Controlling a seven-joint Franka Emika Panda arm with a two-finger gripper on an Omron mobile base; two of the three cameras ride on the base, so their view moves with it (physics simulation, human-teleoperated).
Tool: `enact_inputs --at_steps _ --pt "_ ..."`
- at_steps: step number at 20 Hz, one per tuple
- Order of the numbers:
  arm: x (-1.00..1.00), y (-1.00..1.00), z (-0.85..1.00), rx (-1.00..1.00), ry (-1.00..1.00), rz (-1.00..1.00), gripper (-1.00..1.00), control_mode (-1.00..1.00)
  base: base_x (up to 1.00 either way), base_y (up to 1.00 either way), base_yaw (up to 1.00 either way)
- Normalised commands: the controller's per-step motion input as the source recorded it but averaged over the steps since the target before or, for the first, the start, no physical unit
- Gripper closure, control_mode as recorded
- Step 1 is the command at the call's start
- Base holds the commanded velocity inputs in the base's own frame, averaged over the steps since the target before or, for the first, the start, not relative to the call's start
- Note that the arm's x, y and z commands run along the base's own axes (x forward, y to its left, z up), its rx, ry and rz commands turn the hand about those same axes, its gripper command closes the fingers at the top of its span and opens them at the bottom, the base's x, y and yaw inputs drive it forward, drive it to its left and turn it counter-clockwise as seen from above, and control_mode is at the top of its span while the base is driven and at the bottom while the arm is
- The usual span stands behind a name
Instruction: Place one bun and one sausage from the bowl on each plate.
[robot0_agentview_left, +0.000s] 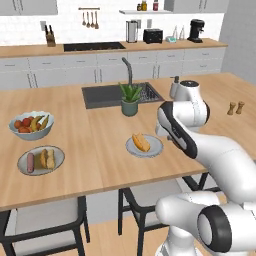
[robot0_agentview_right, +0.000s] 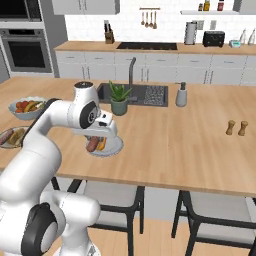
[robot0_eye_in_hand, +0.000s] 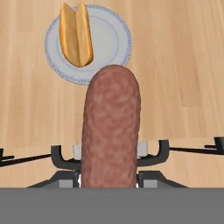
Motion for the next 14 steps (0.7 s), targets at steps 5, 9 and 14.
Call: enact_inputs --at_steps 5,9,14 --pt "0.97 -0.18 -0.06 0.02 0.00 0.04 1.00 -1.00 0.00 0.00 0.00" --pt "1.00 0.00 -0.40 0.00 0.00 0.07 1.00 -1.00 0.00 0.00 0.00" --pt "0.91 0.08 -0.76 0.00 0.00 0.09 1.00 -1.00 0.00 0.00 0.00"
